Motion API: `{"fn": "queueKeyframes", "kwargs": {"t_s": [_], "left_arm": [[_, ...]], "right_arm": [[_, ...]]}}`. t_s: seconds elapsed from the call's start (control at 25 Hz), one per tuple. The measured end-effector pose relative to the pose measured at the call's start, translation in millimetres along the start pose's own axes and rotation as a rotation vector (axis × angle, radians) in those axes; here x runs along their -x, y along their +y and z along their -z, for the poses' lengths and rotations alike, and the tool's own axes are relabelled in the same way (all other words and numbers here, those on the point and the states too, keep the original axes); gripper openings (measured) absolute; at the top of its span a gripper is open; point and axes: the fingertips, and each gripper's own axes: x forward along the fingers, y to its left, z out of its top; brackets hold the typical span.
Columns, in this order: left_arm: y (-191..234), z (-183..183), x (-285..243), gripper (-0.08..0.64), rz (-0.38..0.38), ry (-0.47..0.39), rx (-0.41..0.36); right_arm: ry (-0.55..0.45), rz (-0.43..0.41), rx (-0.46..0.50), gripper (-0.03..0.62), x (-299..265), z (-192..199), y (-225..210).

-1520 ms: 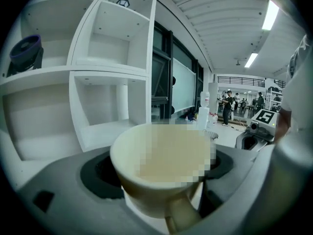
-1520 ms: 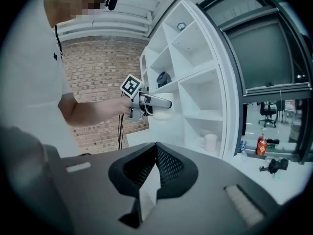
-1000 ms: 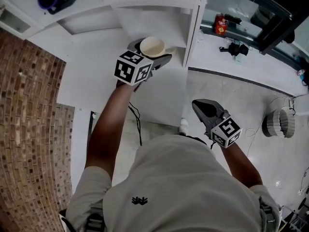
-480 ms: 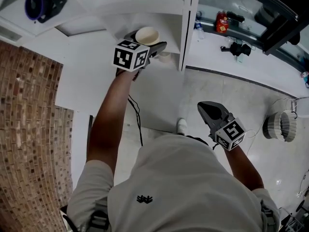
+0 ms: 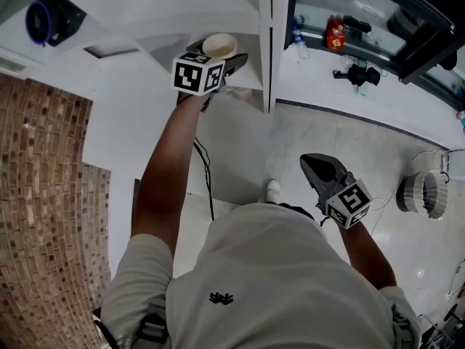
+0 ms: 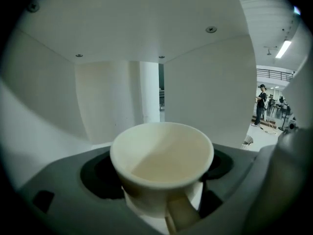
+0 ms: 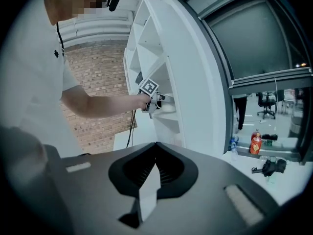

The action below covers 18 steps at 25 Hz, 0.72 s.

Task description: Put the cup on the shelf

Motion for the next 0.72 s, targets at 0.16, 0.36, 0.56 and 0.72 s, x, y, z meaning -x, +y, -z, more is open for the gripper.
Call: {"fn": "queueKeyframes", "kwargs": {"t_s": [0.16, 0.36, 0.56, 0.72], "left_arm": [[10, -2, -18, 0.442, -0.017, 0.003, 0.007], [21, -8, -33, 0.440, -0.036, -0.015, 0.023], [23, -11, -37, 0.442, -0.034, -0.030, 0.030], [22, -14, -41, 0.442, -0.018, -0.053, 0.034]], "right_arm": [[0.001, 0.005, -0.011, 0.011, 0, 1, -13], [0.009, 0.011, -0.022, 0.011, -2, 5, -27], [0.013, 0.014, -0.029, 0.011, -6, 6, -33], [0.015, 0.012, -0.029, 0.011, -9, 5, -35]]}}
